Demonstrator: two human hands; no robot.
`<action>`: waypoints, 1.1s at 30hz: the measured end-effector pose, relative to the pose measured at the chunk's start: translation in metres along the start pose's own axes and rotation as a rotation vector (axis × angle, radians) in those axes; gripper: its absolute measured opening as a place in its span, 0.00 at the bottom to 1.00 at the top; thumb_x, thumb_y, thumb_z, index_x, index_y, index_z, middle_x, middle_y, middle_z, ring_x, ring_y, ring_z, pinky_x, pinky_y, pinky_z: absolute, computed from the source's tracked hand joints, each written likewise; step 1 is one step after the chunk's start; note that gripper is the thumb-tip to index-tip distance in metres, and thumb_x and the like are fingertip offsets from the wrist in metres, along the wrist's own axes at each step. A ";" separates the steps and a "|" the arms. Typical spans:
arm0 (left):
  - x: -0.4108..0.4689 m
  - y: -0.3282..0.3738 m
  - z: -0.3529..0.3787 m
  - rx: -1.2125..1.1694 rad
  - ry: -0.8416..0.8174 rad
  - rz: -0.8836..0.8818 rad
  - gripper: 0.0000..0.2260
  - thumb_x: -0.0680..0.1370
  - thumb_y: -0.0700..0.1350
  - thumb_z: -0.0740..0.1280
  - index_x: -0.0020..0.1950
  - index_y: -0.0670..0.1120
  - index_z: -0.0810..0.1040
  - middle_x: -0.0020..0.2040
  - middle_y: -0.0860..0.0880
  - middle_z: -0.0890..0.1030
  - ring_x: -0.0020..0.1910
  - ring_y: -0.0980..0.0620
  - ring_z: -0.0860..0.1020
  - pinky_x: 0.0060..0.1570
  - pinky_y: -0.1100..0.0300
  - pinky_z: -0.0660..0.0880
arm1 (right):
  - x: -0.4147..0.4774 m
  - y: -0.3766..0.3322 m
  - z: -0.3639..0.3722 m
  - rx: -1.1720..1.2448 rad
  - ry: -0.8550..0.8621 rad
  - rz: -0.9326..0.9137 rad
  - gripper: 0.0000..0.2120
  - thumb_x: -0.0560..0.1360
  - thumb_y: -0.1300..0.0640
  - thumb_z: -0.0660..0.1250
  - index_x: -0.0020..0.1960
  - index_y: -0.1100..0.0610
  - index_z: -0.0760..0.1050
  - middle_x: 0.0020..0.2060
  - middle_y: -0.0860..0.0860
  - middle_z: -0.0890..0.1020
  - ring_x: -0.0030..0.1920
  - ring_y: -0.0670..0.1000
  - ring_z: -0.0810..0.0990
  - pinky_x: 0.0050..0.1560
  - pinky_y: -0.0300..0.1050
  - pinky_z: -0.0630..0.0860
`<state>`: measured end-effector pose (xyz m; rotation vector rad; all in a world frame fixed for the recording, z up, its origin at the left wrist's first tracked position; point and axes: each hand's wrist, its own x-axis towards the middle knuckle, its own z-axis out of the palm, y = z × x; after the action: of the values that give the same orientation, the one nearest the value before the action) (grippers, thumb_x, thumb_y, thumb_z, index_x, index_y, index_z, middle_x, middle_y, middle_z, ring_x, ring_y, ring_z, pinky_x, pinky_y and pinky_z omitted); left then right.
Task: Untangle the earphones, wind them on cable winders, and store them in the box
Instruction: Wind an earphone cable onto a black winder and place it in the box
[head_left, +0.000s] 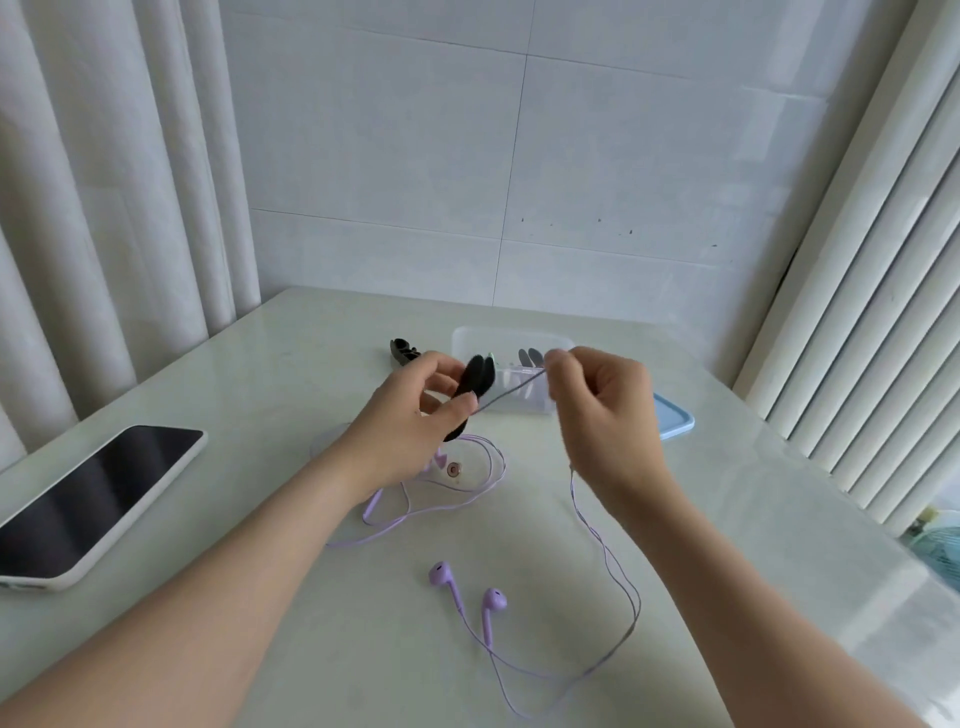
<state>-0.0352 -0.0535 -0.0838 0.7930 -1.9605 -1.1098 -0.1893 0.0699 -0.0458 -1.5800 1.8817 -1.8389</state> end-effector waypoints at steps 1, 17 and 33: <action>-0.001 0.001 0.002 -0.009 -0.061 0.019 0.06 0.82 0.47 0.71 0.59 0.53 0.80 0.53 0.51 0.83 0.46 0.47 0.83 0.36 0.60 0.78 | 0.003 0.001 -0.003 0.046 0.062 0.049 0.23 0.81 0.55 0.65 0.32 0.59 0.60 0.26 0.46 0.59 0.29 0.48 0.57 0.29 0.44 0.55; -0.011 0.019 0.004 -0.386 -0.393 0.026 0.16 0.73 0.42 0.76 0.61 0.45 0.85 0.55 0.46 0.88 0.51 0.51 0.85 0.50 0.63 0.79 | 0.020 0.045 -0.021 -0.466 0.221 0.161 0.20 0.83 0.39 0.62 0.44 0.50 0.84 0.26 0.50 0.74 0.34 0.55 0.74 0.32 0.45 0.64; 0.002 0.008 -0.006 -0.335 0.246 -0.025 0.07 0.78 0.47 0.77 0.54 0.48 0.87 0.49 0.42 0.87 0.45 0.51 0.87 0.40 0.53 0.85 | -0.013 0.029 0.024 -0.530 -0.508 -0.161 0.13 0.81 0.53 0.59 0.58 0.47 0.81 0.26 0.44 0.75 0.35 0.53 0.74 0.44 0.51 0.79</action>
<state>-0.0323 -0.0540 -0.0735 0.7341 -1.5151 -1.2495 -0.1845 0.0553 -0.0820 -2.1430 2.1152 -0.8571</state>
